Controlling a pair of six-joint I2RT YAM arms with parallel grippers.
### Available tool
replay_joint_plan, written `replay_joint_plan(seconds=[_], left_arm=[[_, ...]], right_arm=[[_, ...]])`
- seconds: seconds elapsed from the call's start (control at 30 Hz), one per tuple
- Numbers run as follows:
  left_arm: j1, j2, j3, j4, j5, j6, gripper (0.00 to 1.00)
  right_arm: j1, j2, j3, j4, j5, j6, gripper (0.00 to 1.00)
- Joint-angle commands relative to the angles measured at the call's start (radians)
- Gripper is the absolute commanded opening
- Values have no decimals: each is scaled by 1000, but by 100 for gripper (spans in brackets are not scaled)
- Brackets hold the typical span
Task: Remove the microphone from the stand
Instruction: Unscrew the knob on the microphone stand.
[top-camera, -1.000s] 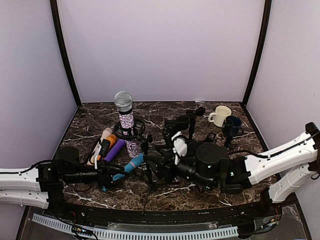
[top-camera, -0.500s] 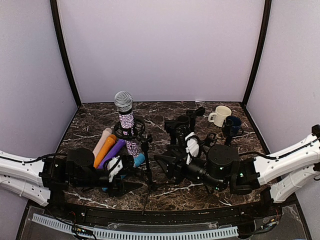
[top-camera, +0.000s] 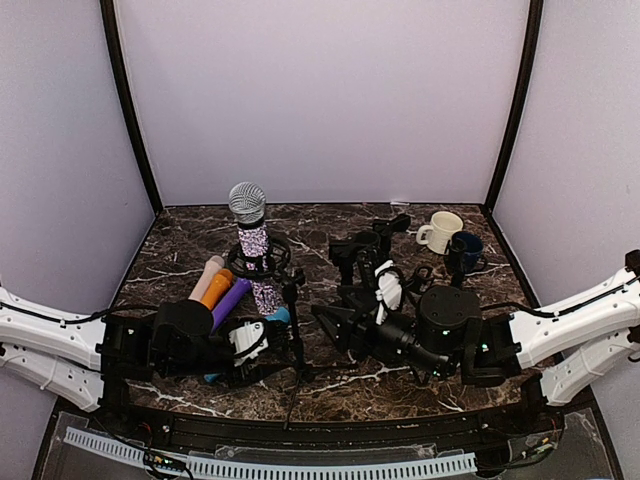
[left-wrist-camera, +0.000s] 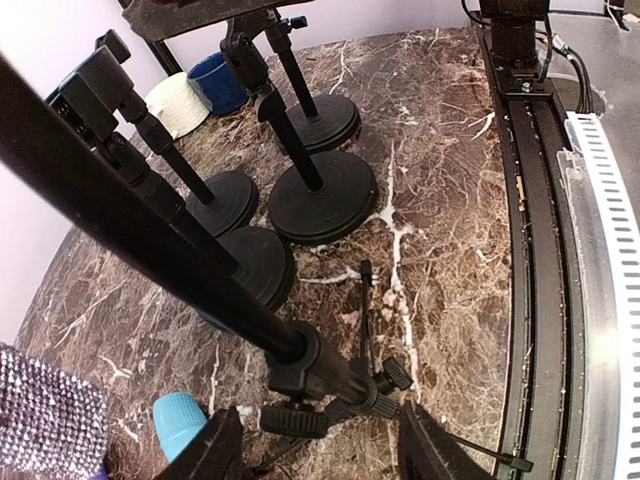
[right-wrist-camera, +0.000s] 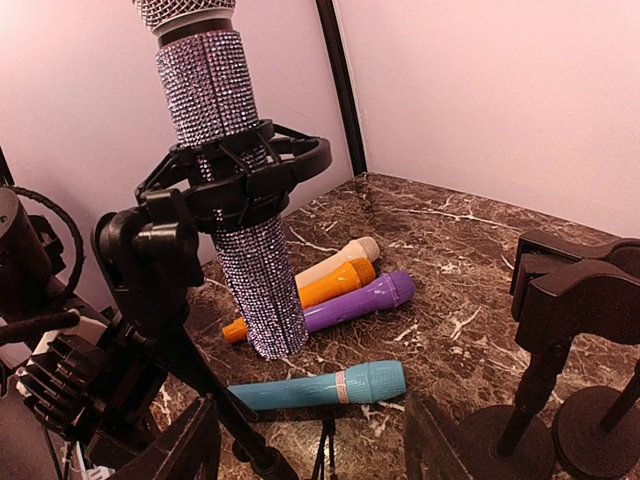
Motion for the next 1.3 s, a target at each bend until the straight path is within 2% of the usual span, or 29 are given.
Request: replay_joint_plan(seconds=[0.0,0.4,0.87,1.27], left_arm=[[8,7,34,19,-23,33,56],[27,25,42,8,-6,32,45],[49,51,40,12,-11,30,42],[65,60,39,12,16,24,27]], right_arm=[[-11,-21,-15,42,5,12,63],[-12,-31,-23,44,6,21,63],[-14,-49,-36,49,8,37,63],[-15,-50,-42,46,14,45,63]])
